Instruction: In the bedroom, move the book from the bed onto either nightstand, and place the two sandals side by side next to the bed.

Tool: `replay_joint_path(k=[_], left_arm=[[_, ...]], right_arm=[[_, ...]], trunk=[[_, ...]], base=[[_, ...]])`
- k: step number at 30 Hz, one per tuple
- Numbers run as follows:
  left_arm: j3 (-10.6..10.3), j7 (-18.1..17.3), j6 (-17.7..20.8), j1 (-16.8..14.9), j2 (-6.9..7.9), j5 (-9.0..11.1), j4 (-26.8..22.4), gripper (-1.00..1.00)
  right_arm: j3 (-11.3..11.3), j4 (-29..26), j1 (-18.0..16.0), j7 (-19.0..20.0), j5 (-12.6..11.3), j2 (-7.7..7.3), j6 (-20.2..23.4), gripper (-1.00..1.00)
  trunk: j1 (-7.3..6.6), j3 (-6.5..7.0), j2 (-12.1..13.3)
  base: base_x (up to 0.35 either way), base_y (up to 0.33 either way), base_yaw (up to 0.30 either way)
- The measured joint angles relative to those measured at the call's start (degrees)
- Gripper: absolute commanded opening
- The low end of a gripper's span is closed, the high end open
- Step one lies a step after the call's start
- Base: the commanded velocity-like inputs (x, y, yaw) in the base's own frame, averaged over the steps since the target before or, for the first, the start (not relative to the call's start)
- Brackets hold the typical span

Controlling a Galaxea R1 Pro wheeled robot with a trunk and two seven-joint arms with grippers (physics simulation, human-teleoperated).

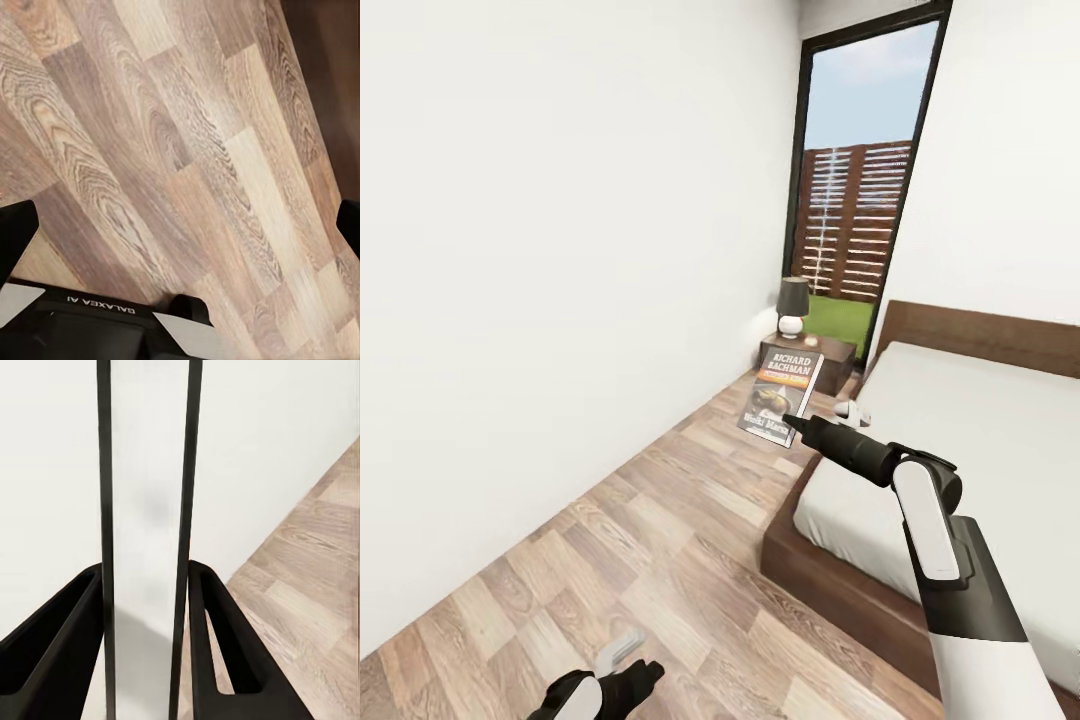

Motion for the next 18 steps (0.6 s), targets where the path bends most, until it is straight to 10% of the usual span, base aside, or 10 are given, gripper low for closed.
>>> replay_joint_path(k=[18], left_arm=[[0.06,0.00,-0.02,0.03,0.05,-0.01,0.29,1.00]], right_arm=[[0.00,0.00,0.00,0.00,-0.04,0.00,-0.01,-1.00]], trunk=[[0.00,0.00,0.00]], base=[[0.207,0.280,-0.265]])
